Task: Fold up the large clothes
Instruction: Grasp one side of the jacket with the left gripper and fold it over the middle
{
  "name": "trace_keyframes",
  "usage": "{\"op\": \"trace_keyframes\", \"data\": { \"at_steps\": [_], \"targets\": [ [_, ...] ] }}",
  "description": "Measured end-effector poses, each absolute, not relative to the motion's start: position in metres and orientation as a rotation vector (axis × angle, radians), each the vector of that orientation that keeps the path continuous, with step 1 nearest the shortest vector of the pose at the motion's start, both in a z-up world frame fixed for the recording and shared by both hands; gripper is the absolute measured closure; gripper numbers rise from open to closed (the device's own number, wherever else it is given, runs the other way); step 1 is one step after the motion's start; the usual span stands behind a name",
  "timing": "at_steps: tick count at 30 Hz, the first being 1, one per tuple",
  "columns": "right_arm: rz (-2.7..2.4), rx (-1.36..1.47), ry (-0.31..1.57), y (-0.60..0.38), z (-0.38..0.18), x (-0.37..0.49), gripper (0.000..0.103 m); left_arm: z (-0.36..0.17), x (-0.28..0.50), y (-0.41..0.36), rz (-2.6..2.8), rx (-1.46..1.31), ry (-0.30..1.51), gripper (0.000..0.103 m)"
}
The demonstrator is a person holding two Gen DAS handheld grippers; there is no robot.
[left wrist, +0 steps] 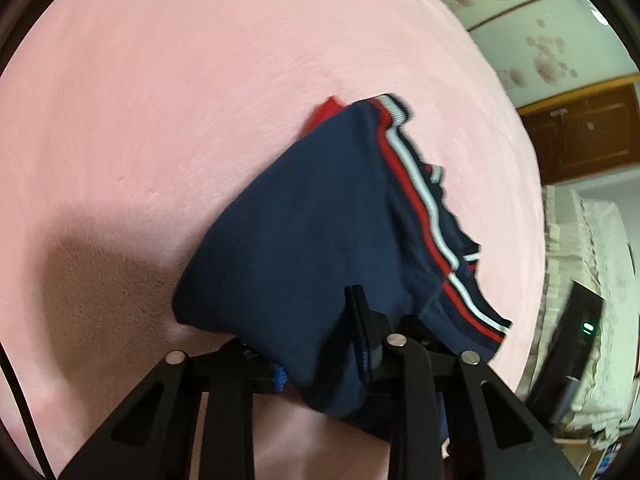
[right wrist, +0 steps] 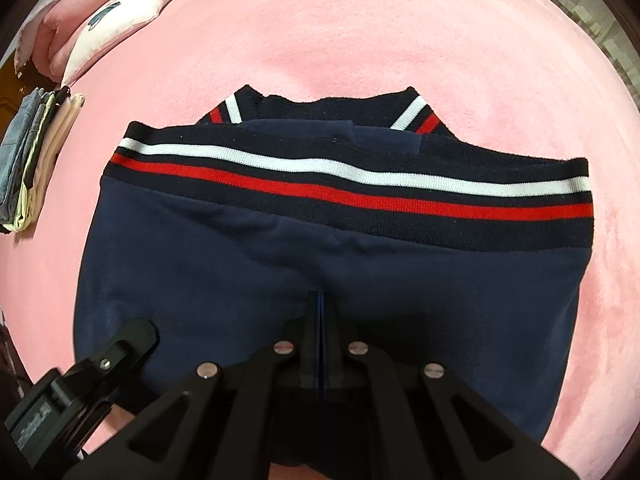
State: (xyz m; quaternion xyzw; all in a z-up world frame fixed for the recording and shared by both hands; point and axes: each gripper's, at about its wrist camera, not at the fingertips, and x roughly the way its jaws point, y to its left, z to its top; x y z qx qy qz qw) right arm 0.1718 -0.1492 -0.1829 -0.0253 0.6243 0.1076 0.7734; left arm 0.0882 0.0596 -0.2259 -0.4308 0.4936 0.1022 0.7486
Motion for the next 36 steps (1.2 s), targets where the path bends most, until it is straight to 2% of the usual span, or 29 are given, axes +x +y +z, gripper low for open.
{"op": "trace_keyframes", "data": {
  "at_steps": [7,18,25,30,33,34,35,36],
  "targets": [
    [0.213,0.049,1.356,-0.156,-0.184,0.174,0.103,-0.175,0.094,0.026,0.062,-0.71,1.001,0.089],
    [0.286,0.351,1.321,-0.224,-0.173,0.194,0.103,-0.114,0.094,-0.055,-0.167,-0.207,0.898,0.09],
    [0.276,0.447,1.268,-0.282,-0.159,0.196,0.103,-0.119,0.093,-0.115,-0.213,0.024,0.925,0.089],
    [0.279,0.529,1.233,-0.333,-0.148,0.192,0.103,-0.147,0.09,-0.151,-0.253,0.167,1.0,0.086],
    [0.267,0.536,1.213,-0.352,-0.142,0.193,0.103,-0.16,0.09,-0.168,-0.263,0.195,1.076,0.08],
    [0.259,0.528,1.207,-0.358,-0.14,0.194,0.103,-0.161,0.089,-0.173,-0.262,0.196,1.075,0.072],
    [0.261,0.529,1.204,-0.361,-0.138,0.195,0.103,-0.159,0.086,-0.174,-0.272,0.187,1.071,0.057],
    [0.266,0.541,1.199,-0.363,-0.136,0.199,0.101,-0.156,0.083,-0.176,-0.307,0.166,1.076,0.049]
  ]
}}
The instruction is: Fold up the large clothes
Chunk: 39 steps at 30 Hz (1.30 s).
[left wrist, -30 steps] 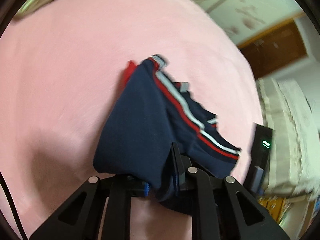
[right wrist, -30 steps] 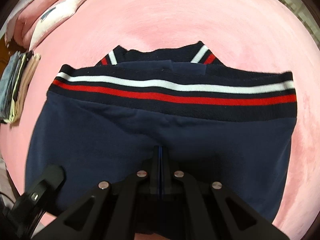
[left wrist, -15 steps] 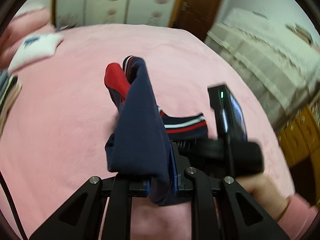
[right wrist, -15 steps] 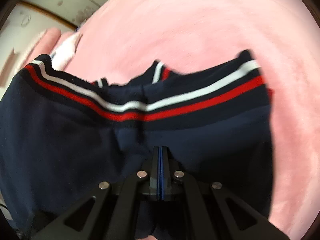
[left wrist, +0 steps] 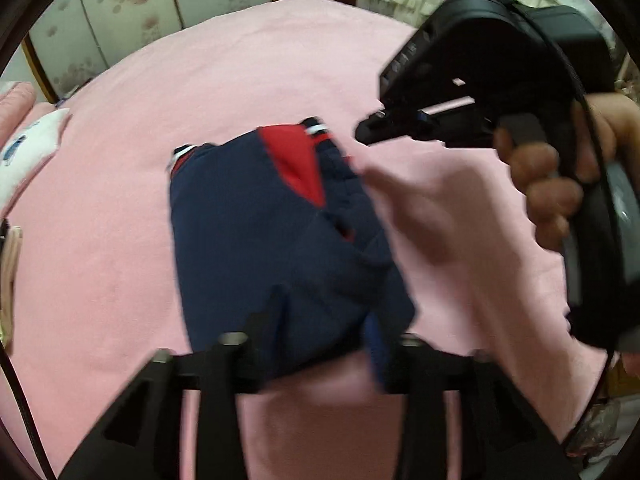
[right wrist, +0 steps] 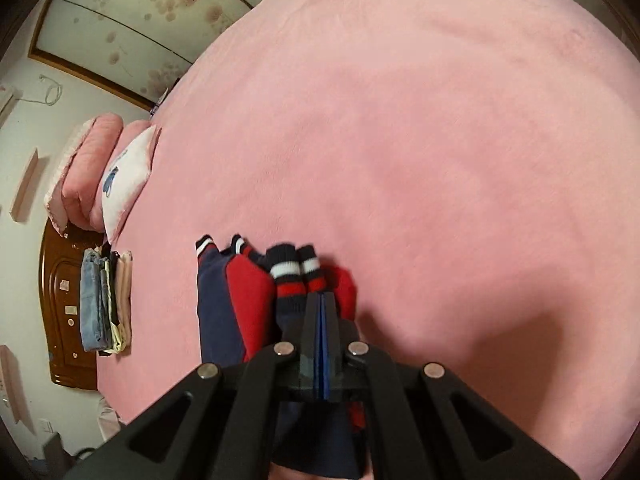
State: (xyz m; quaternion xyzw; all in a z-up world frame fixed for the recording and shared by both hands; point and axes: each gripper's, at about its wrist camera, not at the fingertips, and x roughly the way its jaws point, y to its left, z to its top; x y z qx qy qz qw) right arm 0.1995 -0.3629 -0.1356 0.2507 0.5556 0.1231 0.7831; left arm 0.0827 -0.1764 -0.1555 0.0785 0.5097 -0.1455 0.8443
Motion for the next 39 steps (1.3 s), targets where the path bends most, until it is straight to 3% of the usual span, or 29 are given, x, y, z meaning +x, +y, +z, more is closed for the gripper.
{"op": "trace_keyframes", "data": {
  "at_steps": [1,7,8,9,11,13,15,16,17,18,25,35,39],
  "targets": [
    [0.281,0.561,1.192,-0.367,-0.132,0.2,0.097,-0.153,0.081,-0.178,-0.331,0.151,1.082,0.038],
    [0.472,0.715,1.214,-0.359,-0.127,0.206,0.096,-0.134,0.066,-0.176,-0.314,0.151,1.103,0.037],
    [0.5,0.727,1.239,-0.352,-0.129,0.208,0.087,-0.131,0.063,-0.175,-0.299,0.148,1.103,0.037],
    [0.528,0.724,1.278,-0.342,-0.133,0.209,0.071,-0.127,0.063,-0.169,-0.28,0.137,1.104,0.037],
    [0.546,0.683,1.342,-0.321,-0.141,0.209,0.055,-0.12,0.064,-0.159,-0.253,0.099,1.106,0.036],
    [0.57,0.641,1.393,-0.305,-0.15,0.209,0.055,-0.118,0.068,-0.148,-0.242,0.051,1.126,0.029],
    [0.56,0.602,1.428,-0.296,-0.159,0.206,0.059,-0.125,0.073,-0.134,-0.208,0.0,1.172,0.029],
    [0.547,0.585,1.441,-0.293,-0.163,0.204,0.067,-0.128,0.078,-0.129,-0.192,-0.009,1.183,0.029],
    [0.535,0.57,1.437,-0.289,-0.165,0.202,0.091,-0.131,0.08,-0.123,-0.163,-0.026,1.195,0.029],
    [0.529,0.562,1.423,-0.288,-0.164,0.2,0.093,-0.131,0.081,-0.117,-0.15,-0.041,1.199,0.029],
    [0.494,0.535,1.297,-0.318,-0.135,0.181,0.094,-0.124,0.083,-0.097,-0.115,-0.127,1.182,0.029],
    [0.27,0.523,1.351,-0.345,-0.204,0.167,0.096,-0.153,0.119,-0.09,-0.049,-0.137,1.262,0.029],
    [0.203,0.519,1.321,-0.34,-0.2,0.166,0.093,-0.155,0.137,-0.09,-0.06,-0.109,1.267,0.029]
  ]
}}
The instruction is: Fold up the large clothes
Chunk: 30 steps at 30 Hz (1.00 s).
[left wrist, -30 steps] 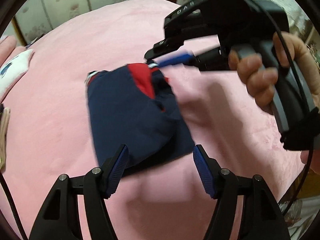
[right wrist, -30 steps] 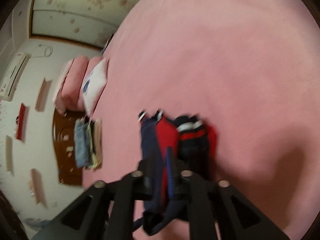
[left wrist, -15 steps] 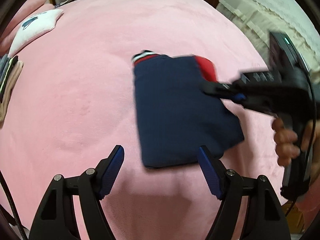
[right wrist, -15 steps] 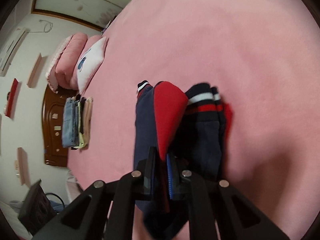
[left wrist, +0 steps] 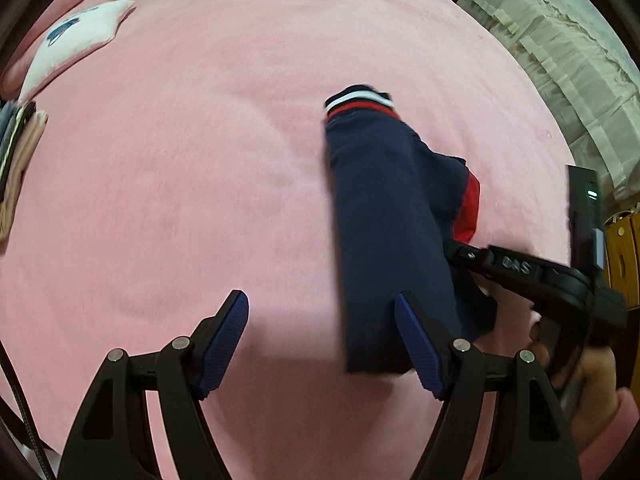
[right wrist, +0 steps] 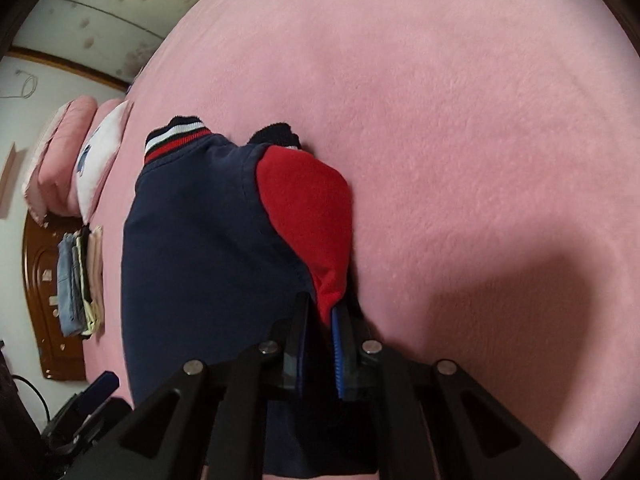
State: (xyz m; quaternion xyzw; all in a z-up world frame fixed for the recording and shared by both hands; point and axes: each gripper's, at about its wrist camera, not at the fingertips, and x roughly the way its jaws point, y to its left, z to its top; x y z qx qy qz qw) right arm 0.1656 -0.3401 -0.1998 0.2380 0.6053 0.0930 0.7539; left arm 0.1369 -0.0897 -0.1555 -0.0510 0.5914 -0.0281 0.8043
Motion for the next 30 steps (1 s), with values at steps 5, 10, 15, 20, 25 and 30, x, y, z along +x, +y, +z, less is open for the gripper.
{"op": "trace_keyframes", "data": {
  "at_steps": [5,10,15,20,25,30],
  "targets": [
    [0.137,0.485,1.196,-0.337,-0.154,0.152,0.081,-0.144,0.153,-0.094,-0.075,-0.084,1.215,0.029],
    [0.308,0.466,1.045,-0.325,-0.122,0.158,0.08,-0.142,0.19,-0.091,-0.078,-0.064,1.175,0.033],
    [0.449,0.447,1.125,-0.286,-0.142,0.198,0.086,-0.173,0.225,-0.08,-0.145,-0.306,1.289,0.093],
    [0.373,0.41,1.2,-0.284,-0.177,0.225,0.103,-0.193,0.232,-0.071,-0.142,-0.336,1.306,0.096],
    [0.203,0.539,1.102,-0.32,-0.17,0.21,0.103,-0.178,0.221,-0.063,-0.082,-0.388,1.292,0.098],
    [0.28,0.588,1.008,-0.327,-0.138,0.179,0.103,-0.168,0.194,-0.075,-0.122,-0.362,1.342,0.097]
  ]
}}
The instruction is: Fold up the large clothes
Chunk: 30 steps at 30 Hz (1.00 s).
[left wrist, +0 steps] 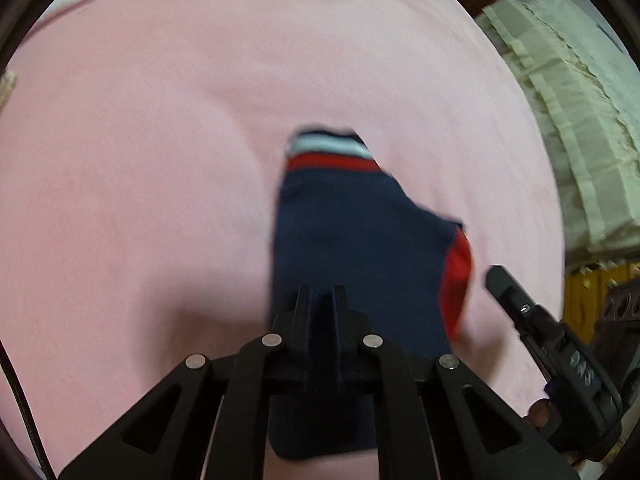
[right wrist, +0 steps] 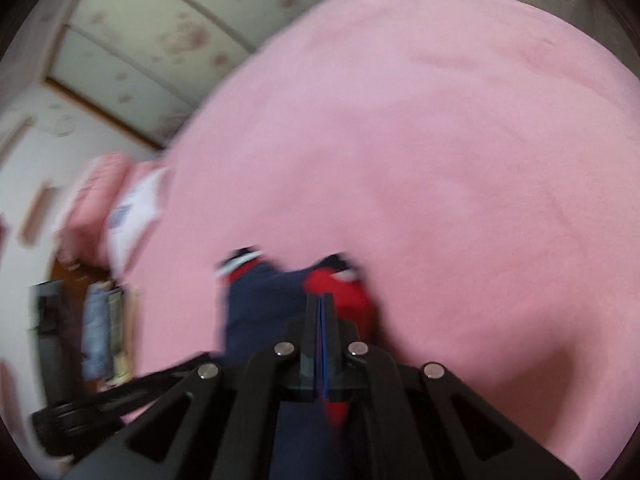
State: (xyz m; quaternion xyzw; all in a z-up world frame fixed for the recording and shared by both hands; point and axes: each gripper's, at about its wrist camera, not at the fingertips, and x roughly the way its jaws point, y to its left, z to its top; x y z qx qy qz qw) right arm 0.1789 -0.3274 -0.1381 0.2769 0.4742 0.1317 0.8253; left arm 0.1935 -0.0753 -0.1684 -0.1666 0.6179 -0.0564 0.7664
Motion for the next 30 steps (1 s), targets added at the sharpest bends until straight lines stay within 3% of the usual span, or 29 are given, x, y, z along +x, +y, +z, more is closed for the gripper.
{"op": "trace_keyframes", "data": {
  "at_steps": [7,15,17,19,21,22,26,30],
  "targets": [
    [0.473,0.379,1.275,-0.285,-0.171,0.153,0.103,-0.184,0.171,-0.081,-0.097,-0.384,1.384,0.097],
    [0.293,0.357,1.287,-0.311,-0.168,0.142,0.1,-0.174,0.163,-0.094,-0.04,-0.29,1.393,0.096],
    [0.282,0.343,1.299,-0.309,-0.158,0.142,0.097,-0.168,0.154,-0.098,-0.006,-0.231,1.394,0.083],
    [0.278,0.338,1.327,-0.306,-0.15,0.137,0.097,-0.162,0.146,-0.099,0.007,-0.191,1.402,0.078],
    [0.258,0.318,1.369,-0.292,-0.142,0.14,0.087,-0.157,0.137,-0.1,0.015,-0.189,1.418,0.066],
    [0.256,0.309,1.384,-0.29,-0.139,0.138,0.084,-0.156,0.135,-0.101,0.019,-0.188,1.425,0.054],
    [0.231,0.245,1.434,-0.286,-0.131,0.123,0.039,-0.147,0.123,-0.102,0.031,-0.155,1.444,0.04],
    [0.22,0.147,1.457,-0.28,-0.118,0.117,0.034,-0.137,0.116,-0.097,0.063,-0.121,1.445,0.029]
  ]
}}
